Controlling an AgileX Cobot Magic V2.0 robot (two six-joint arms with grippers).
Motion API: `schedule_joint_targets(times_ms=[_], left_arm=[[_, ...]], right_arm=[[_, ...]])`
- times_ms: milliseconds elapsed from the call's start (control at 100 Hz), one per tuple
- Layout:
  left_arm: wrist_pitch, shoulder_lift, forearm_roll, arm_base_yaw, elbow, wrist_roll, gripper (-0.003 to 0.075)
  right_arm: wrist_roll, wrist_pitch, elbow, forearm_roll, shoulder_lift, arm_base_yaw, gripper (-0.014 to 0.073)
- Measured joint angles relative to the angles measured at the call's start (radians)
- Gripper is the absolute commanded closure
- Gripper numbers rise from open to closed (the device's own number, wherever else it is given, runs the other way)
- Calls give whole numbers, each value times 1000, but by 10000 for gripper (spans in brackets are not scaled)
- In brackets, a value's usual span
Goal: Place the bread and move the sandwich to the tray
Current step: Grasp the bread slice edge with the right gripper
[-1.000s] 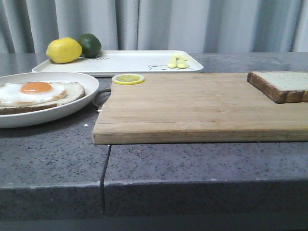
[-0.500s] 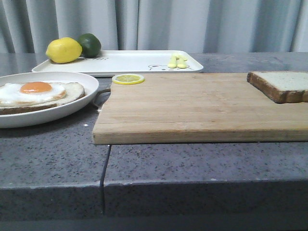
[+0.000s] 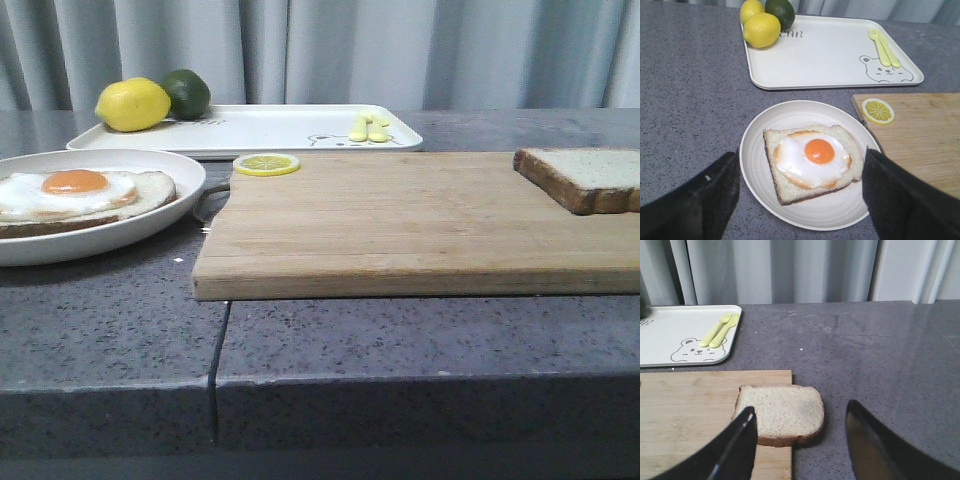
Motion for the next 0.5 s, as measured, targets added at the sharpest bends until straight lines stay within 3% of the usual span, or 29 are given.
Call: schedule_joint_targets(times_ms=[500], left_arm=[[0,0,0,0,0,0,236]], right_arm=[[-25,34,0,23,12,0,176]])
